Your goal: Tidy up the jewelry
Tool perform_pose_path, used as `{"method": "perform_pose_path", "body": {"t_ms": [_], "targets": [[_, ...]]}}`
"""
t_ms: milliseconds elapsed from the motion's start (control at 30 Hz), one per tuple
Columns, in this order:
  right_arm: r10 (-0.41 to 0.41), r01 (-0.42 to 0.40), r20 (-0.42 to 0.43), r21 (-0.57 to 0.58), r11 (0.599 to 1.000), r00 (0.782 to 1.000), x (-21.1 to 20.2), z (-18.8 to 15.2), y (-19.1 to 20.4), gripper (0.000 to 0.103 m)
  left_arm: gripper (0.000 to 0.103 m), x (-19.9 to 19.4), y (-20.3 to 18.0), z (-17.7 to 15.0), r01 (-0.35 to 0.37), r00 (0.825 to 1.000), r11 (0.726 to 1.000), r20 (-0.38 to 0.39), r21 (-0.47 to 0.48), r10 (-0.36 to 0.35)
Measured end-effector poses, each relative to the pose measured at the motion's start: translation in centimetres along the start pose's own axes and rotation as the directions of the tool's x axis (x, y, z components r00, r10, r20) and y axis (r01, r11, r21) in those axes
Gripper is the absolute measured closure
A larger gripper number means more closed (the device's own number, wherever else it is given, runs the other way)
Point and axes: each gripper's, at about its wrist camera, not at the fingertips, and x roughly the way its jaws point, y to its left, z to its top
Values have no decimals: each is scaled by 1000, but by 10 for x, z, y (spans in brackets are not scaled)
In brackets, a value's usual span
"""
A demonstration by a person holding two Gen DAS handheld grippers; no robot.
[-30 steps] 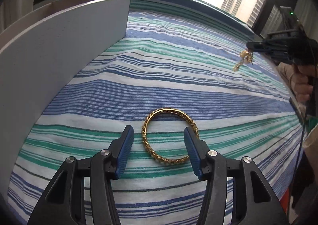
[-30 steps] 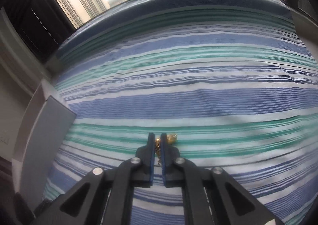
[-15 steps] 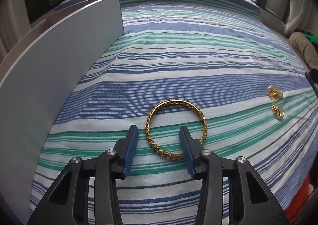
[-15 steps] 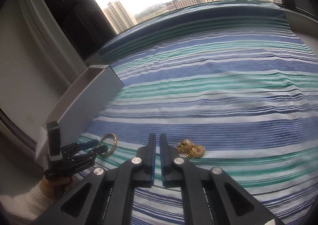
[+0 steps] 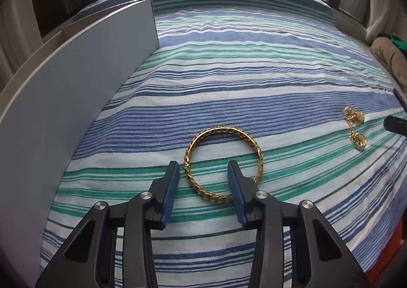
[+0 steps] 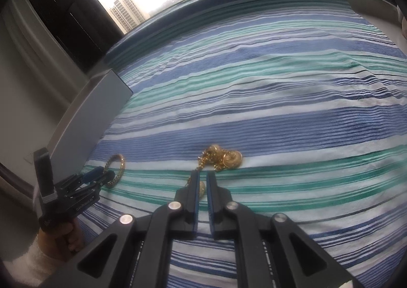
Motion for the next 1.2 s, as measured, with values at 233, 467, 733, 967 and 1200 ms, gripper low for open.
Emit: {"method": "perform_pose_path", "body": {"t_ms": [233,467,733,967,1200], "targets": [[-85,85,-15,10,996,996,10,-8,-2,89,34,0,7,-5,-31,999,999,30,-36,32],[-371,377,68,-120,919,926,12,-24,-5,31,10,3,17,-7,-8,1000,997,8,-74,9],[-428,433,72,-108,895,901,14,-25,-28,30,1,8,16,-5,-2,1000,998,-7,-63,2],[-495,495,40,-129,859,868,25,32,-64,29,1,9,17,-5,2,1000,998,-7,-65,-2],[-409,416,88,-94,905,908,49,67,-100,1,1,10,18,-4,3,1000,998,-6,-63,-4]]}}
